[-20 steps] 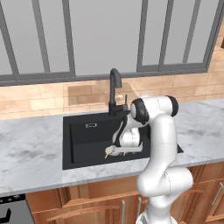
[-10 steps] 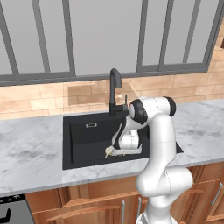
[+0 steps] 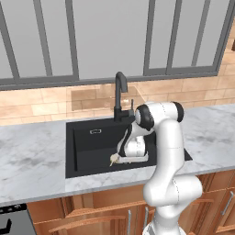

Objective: Pick up the dish brush and dish brush from the sink, and place them back in the cabinet, and close the cabinet doors.

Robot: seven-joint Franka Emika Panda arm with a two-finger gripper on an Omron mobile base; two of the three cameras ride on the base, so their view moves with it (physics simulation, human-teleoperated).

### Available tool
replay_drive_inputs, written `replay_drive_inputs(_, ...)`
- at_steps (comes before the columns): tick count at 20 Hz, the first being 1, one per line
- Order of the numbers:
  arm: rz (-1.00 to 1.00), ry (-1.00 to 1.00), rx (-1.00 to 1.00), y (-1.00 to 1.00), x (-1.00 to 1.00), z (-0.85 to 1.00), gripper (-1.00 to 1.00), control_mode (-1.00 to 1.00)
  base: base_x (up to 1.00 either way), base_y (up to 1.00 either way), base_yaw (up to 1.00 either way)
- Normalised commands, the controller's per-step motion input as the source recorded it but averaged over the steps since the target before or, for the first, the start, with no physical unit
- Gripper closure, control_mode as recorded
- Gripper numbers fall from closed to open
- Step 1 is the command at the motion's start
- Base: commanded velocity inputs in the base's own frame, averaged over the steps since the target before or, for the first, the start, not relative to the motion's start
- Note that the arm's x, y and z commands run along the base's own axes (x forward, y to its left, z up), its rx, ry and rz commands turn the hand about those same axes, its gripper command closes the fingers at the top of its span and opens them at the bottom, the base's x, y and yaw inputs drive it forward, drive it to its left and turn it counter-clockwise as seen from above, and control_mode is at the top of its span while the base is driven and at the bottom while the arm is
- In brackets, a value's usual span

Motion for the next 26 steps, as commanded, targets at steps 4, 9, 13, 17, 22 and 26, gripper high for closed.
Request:
replay_drive_inputs(4,0.00,0.02,0.00,0.05,0.00,-0.12,-1.00,-1.00,0.00,0.00,0.00)
replay_drive_inputs(9,0.00,0.00,0.00,0.07,0.00,-0.04,-1.00,-1.00,0.00,0.00,0.00)
replay_drive_inputs(13,0.00,0.00,0.00,0.06,0.00,0.00,-1.00,-1.00,0.00,0.00,0.00)
replay_drive_inputs(17,0.00,0.00,0.00,0.07,0.00,0.00,-1.00,-1.00,0.00,0.00,0.00)
replay_drive_inputs(22,0.00,0.00,0.00,0.09,0.00,-0.05,-1.00,-1.00,0.00,0.00,0.00)
replay_drive_inputs(26,0.00,0.00,0.00,0.08,0.08,-0.07,-1.00,-1.00,0.00,0.00,0.00)
